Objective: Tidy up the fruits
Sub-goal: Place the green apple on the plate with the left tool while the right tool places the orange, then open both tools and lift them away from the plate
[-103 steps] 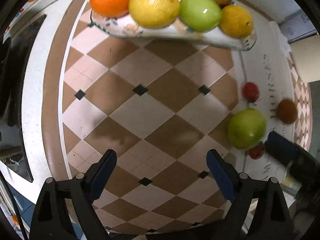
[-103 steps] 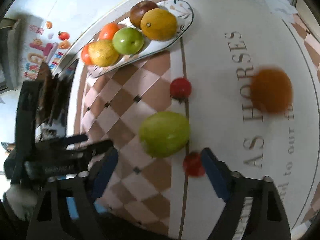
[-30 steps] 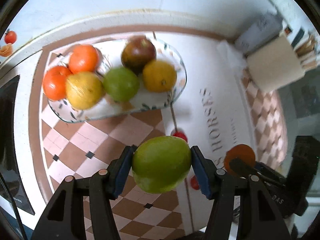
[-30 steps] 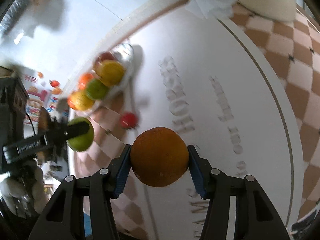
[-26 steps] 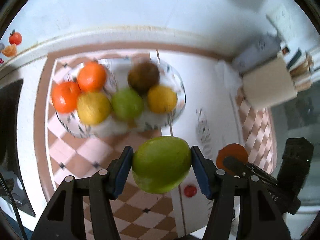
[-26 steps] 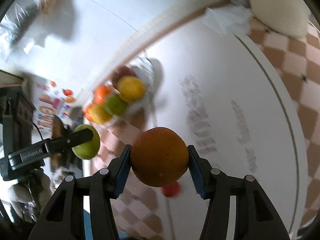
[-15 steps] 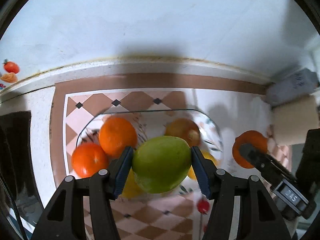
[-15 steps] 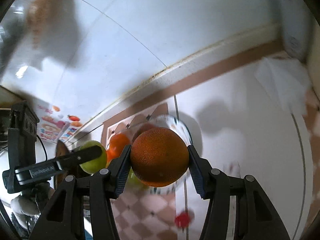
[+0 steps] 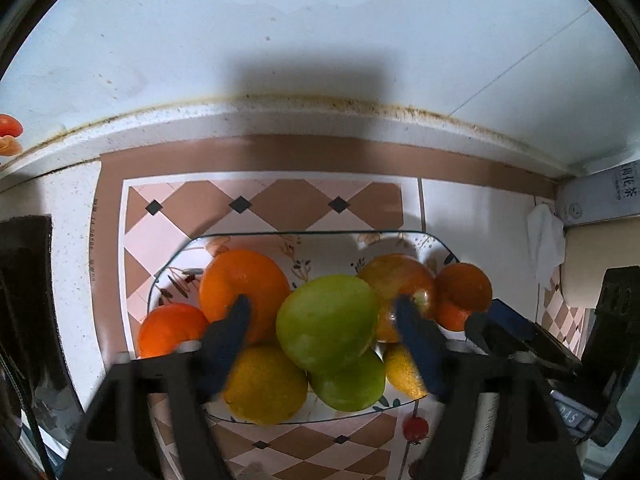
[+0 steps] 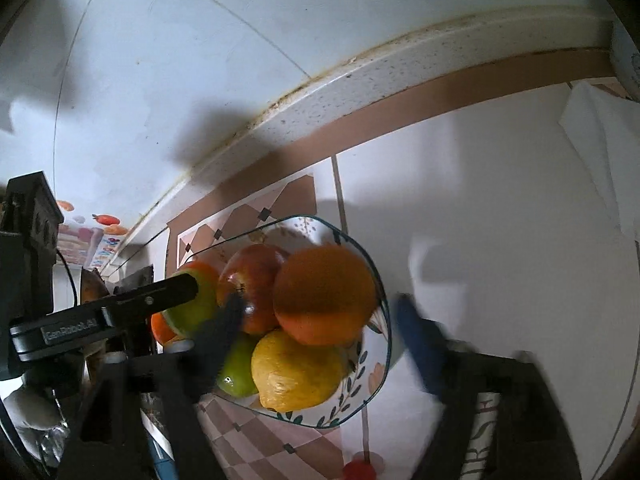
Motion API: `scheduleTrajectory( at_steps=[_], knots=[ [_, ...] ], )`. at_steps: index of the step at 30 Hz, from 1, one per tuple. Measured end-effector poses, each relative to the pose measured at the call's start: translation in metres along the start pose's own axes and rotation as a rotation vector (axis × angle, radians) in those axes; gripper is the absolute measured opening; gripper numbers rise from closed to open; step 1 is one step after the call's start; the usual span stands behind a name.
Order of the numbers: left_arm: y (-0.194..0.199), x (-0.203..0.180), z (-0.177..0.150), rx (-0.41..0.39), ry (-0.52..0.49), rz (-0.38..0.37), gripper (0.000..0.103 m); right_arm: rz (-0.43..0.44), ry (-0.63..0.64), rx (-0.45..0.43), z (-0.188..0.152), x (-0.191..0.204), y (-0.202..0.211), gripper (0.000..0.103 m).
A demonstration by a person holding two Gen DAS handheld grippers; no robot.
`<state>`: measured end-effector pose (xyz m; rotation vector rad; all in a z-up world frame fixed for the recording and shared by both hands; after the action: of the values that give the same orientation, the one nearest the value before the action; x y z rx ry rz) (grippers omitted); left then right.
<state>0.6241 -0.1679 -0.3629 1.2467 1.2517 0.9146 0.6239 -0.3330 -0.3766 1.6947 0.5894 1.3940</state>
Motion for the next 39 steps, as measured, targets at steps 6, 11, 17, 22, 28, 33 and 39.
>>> scheduleTrajectory(
  at_steps=[6,11,17,22,28,33,39],
  knots=[
    [0.009,0.016,-0.021,-0.019,0.02,0.042,0.09,-0.163,0.041,-0.028,-0.004,0.0,0.023,0.097],
    [0.022,0.031,-0.057,-0.054,0.048,0.084,0.09,-0.323,0.121,-0.059,-0.023,0.016,0.047,0.097],
    [0.052,0.04,-0.096,-0.142,0.05,0.123,0.09,-0.394,0.167,-0.117,-0.054,0.039,0.072,0.097],
    [0.084,0.044,-0.127,-0.236,0.046,0.152,0.09,-0.421,0.196,-0.153,-0.088,0.057,0.087,0.097],
    [0.12,0.04,-0.165,-0.337,0.033,0.151,0.09,-0.426,0.228,-0.222,-0.131,0.08,0.124,0.097],
    [0.147,0.031,-0.201,-0.413,0.004,0.156,0.09,-0.43,0.245,-0.289,-0.168,0.096,0.16,0.097],
    [0.171,0.024,-0.24,-0.477,-0.008,0.14,0.09,-0.42,0.263,-0.352,-0.21,0.109,0.197,0.097]
  ],
)
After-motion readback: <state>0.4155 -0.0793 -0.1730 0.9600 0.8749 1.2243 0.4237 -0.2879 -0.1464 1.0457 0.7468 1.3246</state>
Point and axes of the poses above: each gripper's, at about its wrist camera, not at the fingertips, and y roughly against the way its jaws point, x to its left, z to its top, the point moved 9 cm from there along -y, roughly the way its jaws point, and after that the axes turned 9 degrees about x, right-handed, at the moved point
